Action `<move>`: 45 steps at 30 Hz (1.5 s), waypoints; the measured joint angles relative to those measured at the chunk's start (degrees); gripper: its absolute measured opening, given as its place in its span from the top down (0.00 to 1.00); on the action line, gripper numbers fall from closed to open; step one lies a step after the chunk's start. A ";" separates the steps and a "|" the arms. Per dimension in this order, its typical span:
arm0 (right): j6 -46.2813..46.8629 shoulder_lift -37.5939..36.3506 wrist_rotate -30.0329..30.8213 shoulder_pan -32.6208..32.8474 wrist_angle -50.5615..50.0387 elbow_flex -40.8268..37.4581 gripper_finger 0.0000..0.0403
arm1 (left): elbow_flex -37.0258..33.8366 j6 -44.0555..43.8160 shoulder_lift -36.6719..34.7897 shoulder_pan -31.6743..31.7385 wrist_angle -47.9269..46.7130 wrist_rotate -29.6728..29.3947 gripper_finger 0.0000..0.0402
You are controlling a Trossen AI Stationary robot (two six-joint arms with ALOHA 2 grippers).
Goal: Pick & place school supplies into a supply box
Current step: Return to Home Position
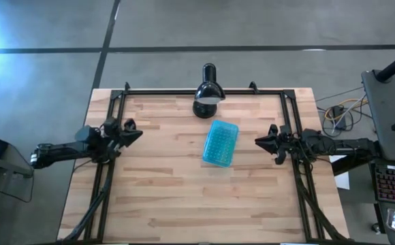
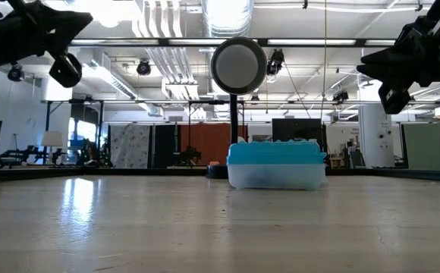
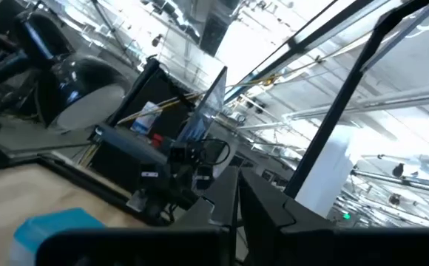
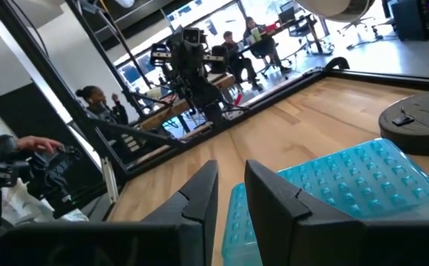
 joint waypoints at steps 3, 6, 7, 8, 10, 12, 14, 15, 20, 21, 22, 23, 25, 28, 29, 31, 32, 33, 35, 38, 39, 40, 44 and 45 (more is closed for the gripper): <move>0.00 -0.05 0.01 0.00 -0.61 0.00 0.84 | -0.01 0.00 0.00 0.00 -4.65 -0.07 1.00; -0.01 0.00 0.01 0.00 -0.82 0.00 0.84 | -0.08 -0.01 0.00 0.00 -10.48 -0.05 1.00; -0.01 -0.02 0.01 0.00 -0.82 0.00 0.84 | -0.08 -0.01 0.00 0.00 -12.24 -0.05 1.00; -0.01 -0.03 -0.01 0.00 -0.82 0.00 0.84 | -0.08 0.00 0.00 0.00 -14.35 -0.05 1.00; 0.00 -0.01 0.01 0.00 -0.82 0.00 0.84 | -0.08 -0.01 0.00 0.00 -18.20 -0.05 1.00; 0.01 -0.01 0.01 0.00 -0.82 0.00 0.84 | -0.08 -0.01 0.00 -0.01 -20.83 -0.09 1.00; -0.01 -0.01 0.01 0.00 -0.85 0.00 0.84 | -0.11 0.00 0.00 0.00 -20.89 -0.23 1.00; 0.01 -0.01 -0.01 0.00 -0.91 0.00 0.84 | -0.11 0.01 0.00 0.02 -20.95 -0.50 1.00; 0.00 -0.03 -0.01 -0.02 -1.51 0.00 0.84 | -0.11 0.00 0.00 0.02 -21.04 -0.67 1.00; 0.01 -0.03 -0.01 -0.02 -1.54 0.00 0.84 | -0.11 0.00 0.00 0.02 -21.04 -0.67 1.00; 0.01 0.02 -0.01 -0.02 -1.54 0.00 0.84 | -0.13 0.00 0.00 0.02 -21.06 -0.68 1.00; 0.01 0.01 -0.01 -0.02 -1.54 0.00 0.84 | -0.13 0.00 0.00 0.02 -21.09 -0.68 1.00; 0.01 0.01 -0.01 0.00 -1.54 0.00 0.84 | -0.13 0.00 -0.05 0.02 -21.11 -0.68 1.00; 0.01 -0.10 -0.01 0.00 -1.54 0.00 0.84 | -0.13 0.00 -0.05 0.02 -21.22 -0.70 1.00; 0.01 -0.10 -0.01 0.00 -1.54 0.00 0.84 | -0.13 0.00 -0.05 0.02 -21.24 -0.69 1.00; 0.01 -0.05 -0.01 0.00 -1.54 0.00 0.84 | -0.13 0.00 -0.05 0.02 -21.28 -0.70 1.00; 0.01 -0.03 -0.02 0.00 -1.54 0.00 0.84 | -0.13 0.00 -0.05 0.02 -21.28 -0.70 1.00; 0.01 -0.01 -0.01 -0.02 -1.54 0.00 0.84 | -0.13 0.00 -0.05 0.02 -21.29 -0.70 1.00; 0.01 -0.03 -0.02 0.00 -1.54 0.00 0.84 | -0.13 0.00 -0.05 0.02 -21.31 -0.68 1.00; 0.01 -0.01 -0.02 0.00 -1.54 0.00 0.84 | -0.15 0.00 -0.05 0.02 -20.99 -0.68 1.00; 0.01 -0.01 -0.02 0.00 -1.54 0.00 0.84 | -0.15 0.00 -0.03 0.02 -20.88 -0.67 1.00; 0.01 -0.01 -0.01 0.00 -1.54 0.00 0.84 | -0.15 0.00 -0.02 0.02 -20.78 -0.66 1.00; 0.01 -0.01 -0.01 0.00 -1.54 0.00 0.84 | -0.13 0.00 0.83 0.02 -20.74 -0.64 1.00; 0.01 0.01 -0.01 0.00 -1.54 0.00 0.84 | -0.13 0.00 0.83 0.02 -20.73 -0.64 1.00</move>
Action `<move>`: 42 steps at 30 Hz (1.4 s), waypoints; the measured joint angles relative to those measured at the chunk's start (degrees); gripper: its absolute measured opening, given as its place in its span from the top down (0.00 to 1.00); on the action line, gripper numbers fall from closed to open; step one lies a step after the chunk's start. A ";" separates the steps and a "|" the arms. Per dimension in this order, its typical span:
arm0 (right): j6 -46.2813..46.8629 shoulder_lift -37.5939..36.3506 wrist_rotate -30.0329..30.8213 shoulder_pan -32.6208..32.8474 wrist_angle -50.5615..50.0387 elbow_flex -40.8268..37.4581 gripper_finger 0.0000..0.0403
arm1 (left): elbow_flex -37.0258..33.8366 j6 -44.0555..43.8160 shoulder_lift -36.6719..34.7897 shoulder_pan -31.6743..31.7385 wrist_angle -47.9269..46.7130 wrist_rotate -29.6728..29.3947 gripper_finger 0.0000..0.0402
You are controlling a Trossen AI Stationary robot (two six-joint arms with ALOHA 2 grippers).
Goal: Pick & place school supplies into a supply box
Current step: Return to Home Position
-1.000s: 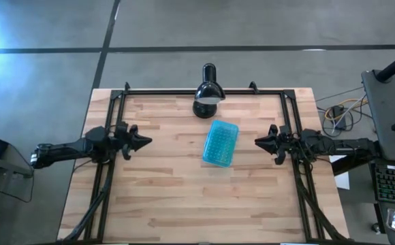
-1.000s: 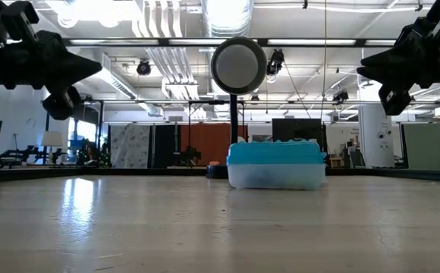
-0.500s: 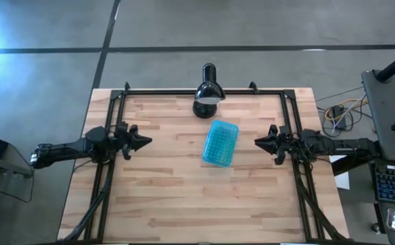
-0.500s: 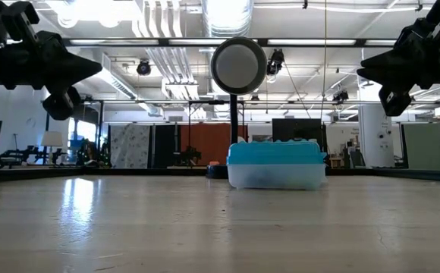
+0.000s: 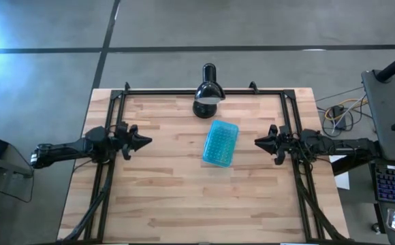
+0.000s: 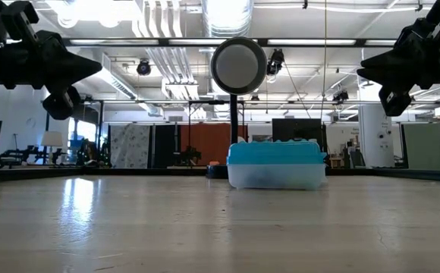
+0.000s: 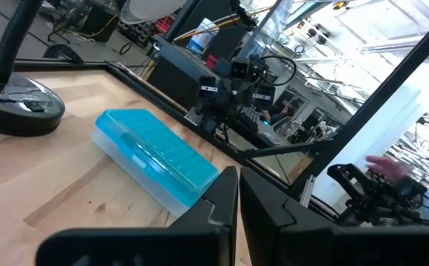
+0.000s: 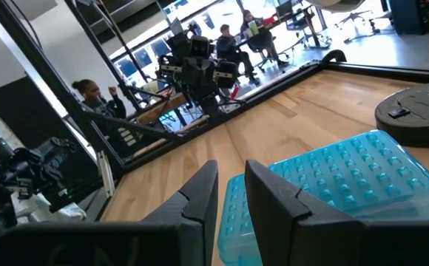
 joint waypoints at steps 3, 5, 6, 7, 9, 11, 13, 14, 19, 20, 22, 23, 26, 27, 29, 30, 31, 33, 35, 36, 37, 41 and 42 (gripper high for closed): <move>0.00 0.00 -0.01 0.00 0.00 0.00 0.84 | 0.00 0.00 0.20 0.00 -0.09 0.00 1.00; 0.00 0.02 0.00 0.00 0.02 0.00 0.84 | 0.00 0.00 0.23 0.00 -0.09 0.00 1.00; 0.00 0.02 0.00 0.00 0.02 0.00 0.84 | 0.00 0.00 0.38 0.00 -0.09 0.00 1.00; 0.00 0.02 0.00 0.00 0.00 0.00 0.84 | 0.00 0.00 0.46 0.00 -0.09 0.00 1.00; 0.00 -0.10 0.00 0.00 0.02 0.00 0.84 | 0.00 0.00 0.46 0.00 -0.09 0.00 1.00; 0.00 -0.09 0.00 -0.01 0.04 0.00 0.84 | 0.00 0.00 0.46 0.00 -0.09 -0.02 1.00; 0.00 -0.09 0.00 0.00 0.02 0.02 0.84 | 0.00 0.00 0.46 0.00 -0.07 -0.02 1.00; 0.00 -0.11 -0.02 0.00 0.02 0.00 0.84 | 0.00 0.00 0.46 0.00 -0.08 -0.02 1.00; 0.00 -1.22 -0.01 0.00 0.03 0.02 0.84 | 0.00 0.00 0.46 0.00 -0.07 -0.02 1.00; 0.00 -1.25 -0.01 0.00 0.09 0.04 0.84 | 0.00 0.00 0.46 0.00 -0.07 -0.02 1.00; 0.00 -1.23 -0.02 0.00 0.07 0.04 0.84 | 0.00 0.00 0.46 0.00 -0.07 -0.02 1.00; 0.00 -1.11 -0.02 0.00 0.07 0.04 0.84 | 0.00 0.00 0.46 0.00 -0.07 -0.02 1.00; 0.00 -0.76 -0.02 0.00 0.07 0.04 0.84 | 0.00 0.00 0.46 0.00 -0.07 -0.02 1.00; 0.00 -0.74 -0.02 0.00 0.02 0.04 0.84 | 0.00 0.00 0.46 0.00 -0.07 -0.02 1.00; 0.00 -0.76 -0.02 0.00 0.04 0.04 0.84 | 0.00 0.00 0.46 0.00 -0.07 -0.02 1.00; 0.00 -0.76 -0.02 0.00 0.04 0.04 0.84 | 0.00 0.00 0.46 0.00 -0.07 -0.02 1.00; 0.00 -0.76 -0.02 0.00 0.04 0.04 0.84 | 0.00 0.00 0.46 0.00 -0.07 -0.02 1.00; 0.00 -0.73 -0.02 0.00 0.03 0.04 0.84 | 0.00 0.00 0.46 0.00 -0.07 -0.02 1.00; 0.00 -0.70 -0.01 0.00 0.04 0.04 0.84 | 0.00 0.00 0.46 0.00 -0.07 -0.02 1.00; 0.00 -0.70 0.00 0.00 0.02 0.04 0.84 | 0.00 0.00 0.46 0.00 -0.07 -0.02 1.00; 0.00 -0.70 -0.02 0.00 0.04 0.04 0.84 | 0.00 0.00 0.46 0.00 -0.07 -0.02 1.00; 0.00 -0.70 0.00 0.00 0.04 0.04 0.84 | 0.00 0.00 0.46 0.00 -0.07 -0.02 1.00; 0.00 -0.70 0.00 0.00 0.04 0.04 0.84 | 0.00 0.00 0.46 0.00 -0.07 -0.02 1.00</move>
